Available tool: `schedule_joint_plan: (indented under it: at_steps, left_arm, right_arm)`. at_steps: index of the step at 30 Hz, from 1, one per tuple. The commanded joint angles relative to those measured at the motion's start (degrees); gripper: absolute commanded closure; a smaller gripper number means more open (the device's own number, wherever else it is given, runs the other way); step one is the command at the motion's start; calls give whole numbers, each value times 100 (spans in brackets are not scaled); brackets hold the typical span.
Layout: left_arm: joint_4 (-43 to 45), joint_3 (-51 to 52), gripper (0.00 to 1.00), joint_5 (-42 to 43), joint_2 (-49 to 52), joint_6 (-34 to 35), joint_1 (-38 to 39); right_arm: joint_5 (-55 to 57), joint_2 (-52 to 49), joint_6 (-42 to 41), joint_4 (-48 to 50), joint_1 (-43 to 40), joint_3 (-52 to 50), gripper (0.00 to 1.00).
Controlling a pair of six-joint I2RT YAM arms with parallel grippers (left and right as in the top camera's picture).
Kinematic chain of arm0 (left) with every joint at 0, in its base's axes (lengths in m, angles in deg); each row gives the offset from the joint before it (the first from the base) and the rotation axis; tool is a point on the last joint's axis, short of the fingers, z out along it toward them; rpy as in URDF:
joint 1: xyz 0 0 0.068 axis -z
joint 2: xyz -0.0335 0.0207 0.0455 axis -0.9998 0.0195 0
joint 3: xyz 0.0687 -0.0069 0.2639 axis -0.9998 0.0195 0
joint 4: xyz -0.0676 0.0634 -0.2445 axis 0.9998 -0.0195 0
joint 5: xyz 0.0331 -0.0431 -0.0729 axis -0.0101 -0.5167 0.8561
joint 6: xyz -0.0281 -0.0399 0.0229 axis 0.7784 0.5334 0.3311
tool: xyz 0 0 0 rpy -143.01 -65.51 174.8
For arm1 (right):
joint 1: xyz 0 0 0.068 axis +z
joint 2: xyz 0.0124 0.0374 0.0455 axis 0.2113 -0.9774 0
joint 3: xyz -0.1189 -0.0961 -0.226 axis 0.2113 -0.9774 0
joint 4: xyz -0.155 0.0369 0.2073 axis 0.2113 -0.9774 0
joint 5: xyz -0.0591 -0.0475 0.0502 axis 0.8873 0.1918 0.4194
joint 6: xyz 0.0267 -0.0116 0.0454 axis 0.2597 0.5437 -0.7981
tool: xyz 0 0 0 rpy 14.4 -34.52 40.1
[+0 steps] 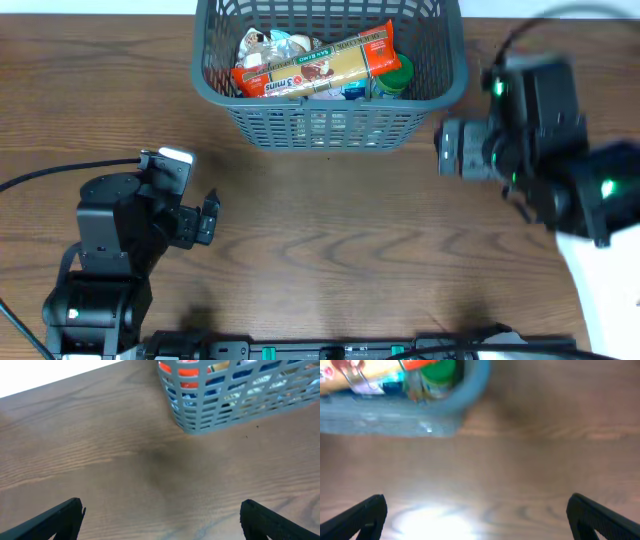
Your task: Pack container
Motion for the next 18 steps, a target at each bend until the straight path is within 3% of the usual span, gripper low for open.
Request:
schedule_joint_plan:
  at_steps: [1,9,18]
  left_arm:
    - [22,17,2,35,-15,-52,-20]
    - [-46,17,2,28,-9,-55,-20]
    - [-46,17,2,31,-9,-55,-20]
  right_arm:
    - [50,960,-140,409,96,-1440,1]
    - [17,2544,323,1674,96,-3722,1]
    - [-63,2844,407,1709,96,-4094,1]
